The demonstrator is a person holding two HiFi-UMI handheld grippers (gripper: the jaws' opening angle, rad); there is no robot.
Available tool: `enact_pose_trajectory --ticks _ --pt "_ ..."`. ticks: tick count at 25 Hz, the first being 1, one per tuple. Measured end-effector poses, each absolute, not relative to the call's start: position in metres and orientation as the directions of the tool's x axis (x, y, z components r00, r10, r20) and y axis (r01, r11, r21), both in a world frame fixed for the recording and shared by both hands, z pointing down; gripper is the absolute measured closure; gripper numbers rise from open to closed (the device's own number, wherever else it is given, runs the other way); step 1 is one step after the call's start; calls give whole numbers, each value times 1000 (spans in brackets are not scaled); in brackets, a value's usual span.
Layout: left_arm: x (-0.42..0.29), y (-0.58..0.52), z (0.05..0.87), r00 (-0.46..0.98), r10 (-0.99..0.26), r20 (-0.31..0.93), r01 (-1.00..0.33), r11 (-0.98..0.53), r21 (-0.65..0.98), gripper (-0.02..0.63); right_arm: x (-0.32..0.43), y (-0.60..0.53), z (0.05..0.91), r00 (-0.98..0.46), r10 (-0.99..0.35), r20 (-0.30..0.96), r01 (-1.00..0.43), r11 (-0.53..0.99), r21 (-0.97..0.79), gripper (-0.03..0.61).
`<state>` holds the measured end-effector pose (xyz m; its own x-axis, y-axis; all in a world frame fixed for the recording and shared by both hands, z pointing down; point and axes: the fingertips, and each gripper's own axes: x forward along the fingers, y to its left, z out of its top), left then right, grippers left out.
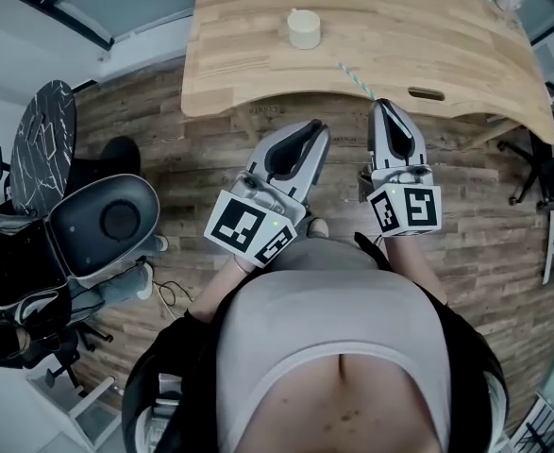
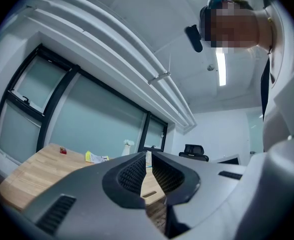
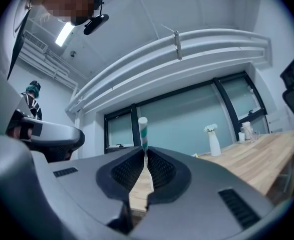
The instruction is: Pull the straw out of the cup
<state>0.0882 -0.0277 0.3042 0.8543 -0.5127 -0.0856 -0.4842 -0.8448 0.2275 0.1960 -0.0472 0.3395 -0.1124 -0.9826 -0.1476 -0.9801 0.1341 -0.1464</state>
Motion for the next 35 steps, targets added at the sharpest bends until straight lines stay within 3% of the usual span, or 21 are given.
enact_pose_trajectory --ticks 17,35 --pt "92 14 310 889 -449 -84 -424 -880 214 591 186 -13 341 -99 -983 -158 -974 128 -185 534" --pt "-13 76 310 912 -405 -73 -379 -896 231 591 89 57 336 -32 -987 -155 -978 63 -201 534"
